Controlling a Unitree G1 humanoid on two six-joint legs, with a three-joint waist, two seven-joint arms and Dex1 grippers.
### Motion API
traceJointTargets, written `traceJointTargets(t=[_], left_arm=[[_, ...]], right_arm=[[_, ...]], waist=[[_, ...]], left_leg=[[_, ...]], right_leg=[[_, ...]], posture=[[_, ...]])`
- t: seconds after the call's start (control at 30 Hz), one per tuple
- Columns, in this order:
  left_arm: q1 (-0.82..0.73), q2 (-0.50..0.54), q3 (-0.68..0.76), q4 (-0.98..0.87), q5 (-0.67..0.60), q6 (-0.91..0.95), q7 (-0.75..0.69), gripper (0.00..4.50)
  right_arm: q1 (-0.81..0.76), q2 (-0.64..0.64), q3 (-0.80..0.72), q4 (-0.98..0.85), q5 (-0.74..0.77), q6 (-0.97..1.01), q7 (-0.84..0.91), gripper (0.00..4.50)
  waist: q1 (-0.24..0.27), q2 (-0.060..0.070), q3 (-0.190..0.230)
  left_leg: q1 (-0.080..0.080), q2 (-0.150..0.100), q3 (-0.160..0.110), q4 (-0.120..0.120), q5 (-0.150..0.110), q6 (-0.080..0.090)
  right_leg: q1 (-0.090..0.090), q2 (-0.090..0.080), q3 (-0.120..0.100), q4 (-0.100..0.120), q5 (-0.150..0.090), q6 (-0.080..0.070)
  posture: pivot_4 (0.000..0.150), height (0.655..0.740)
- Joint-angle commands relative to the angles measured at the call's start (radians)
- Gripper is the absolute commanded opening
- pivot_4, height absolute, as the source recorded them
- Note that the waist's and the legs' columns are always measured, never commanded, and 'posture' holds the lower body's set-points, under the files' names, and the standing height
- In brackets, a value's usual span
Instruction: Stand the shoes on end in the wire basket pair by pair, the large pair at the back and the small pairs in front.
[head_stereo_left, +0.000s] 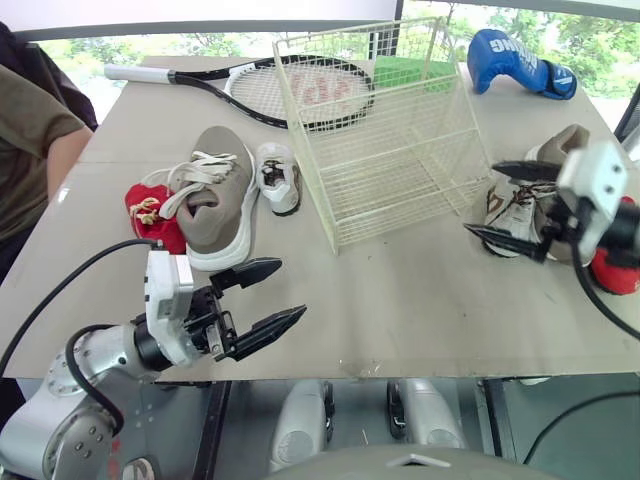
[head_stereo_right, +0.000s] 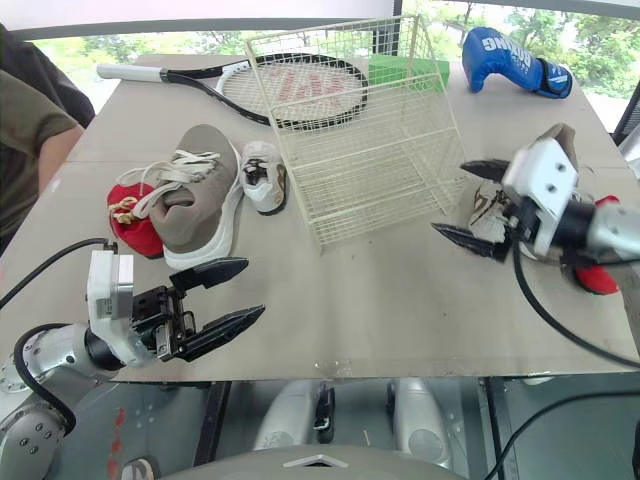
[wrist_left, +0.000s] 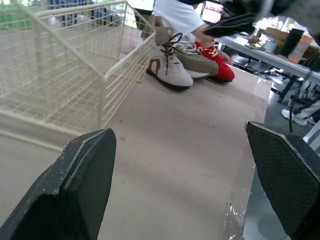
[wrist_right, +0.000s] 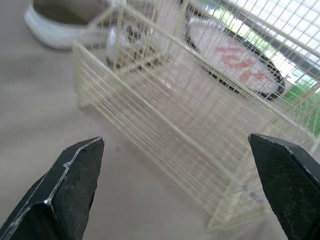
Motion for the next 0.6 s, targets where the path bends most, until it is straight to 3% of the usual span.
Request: traceJointTargets(t=[0.03, 0.27, 0.37, 0.53, 0.6], left_arm=[[0.009, -0.007, -0.020, -0.074, 0.015, -0.039, 0.001, 4.46], [0.070, -0.057, -0.045, -0.090, 0.074, -0.102, 0.019, 4.46], [0.122, -0.082, -0.056, -0.088, 0.120, -0.144, 0.010, 4.50], [0.169, -0.117, -0.081, -0.106, 0.159, -0.187, 0.031, 4.50], [0.176, -0.129, -0.094, -0.107, 0.178, -0.203, 0.038, 4.50]], right_arm=[[-0.256, 0.011, 0.196, 0.184, -0.094, 0.013, 0.142, 4.49], [-0.537, 0.116, 0.517, 0.589, -0.379, -0.125, 0.338, 4.49], [-0.595, 0.157, 0.564, 0.687, -0.425, -0.114, 0.404, 3.25], [-0.628, 0.182, 0.552, 0.708, -0.443, -0.073, 0.454, 0.74], [-0.626, 0.179, 0.538, 0.671, -0.438, -0.039, 0.465, 0.11]], waist=[[-0.007, 0.001, 0.001], [0.000, 0.002, 0.001], [-0.001, 0.002, 0.002], [0.004, 0.003, 0.002], [0.004, 0.003, 0.002]], left_leg=[[0.000, 0.000, 0.000, 0.000, 0.000, 0.000], [-0.001, 0.001, -0.001, -0.001, 0.000, 0.000], [-0.003, 0.000, 0.000, 0.000, 0.000, 0.000], [-0.005, 0.000, -0.002, 0.000, 0.000, 0.000], [-0.005, 0.000, -0.003, 0.000, 0.000, 0.000]], right_leg=[[0.000, 0.000, 0.000, 0.000, 0.000, 0.000], [0.000, 0.001, -0.003, -0.001, 0.000, -0.001], [-0.001, 0.000, -0.002, -0.001, 0.000, 0.000], [-0.002, 0.000, -0.004, -0.001, 0.000, -0.001], [-0.002, 0.000, -0.006, -0.001, 0.000, -0.001]], posture=[[0.150, 0.7400], [0.150, 0.7400], [0.150, 0.7400], [0.150, 0.7400], [0.150, 0.7400]])
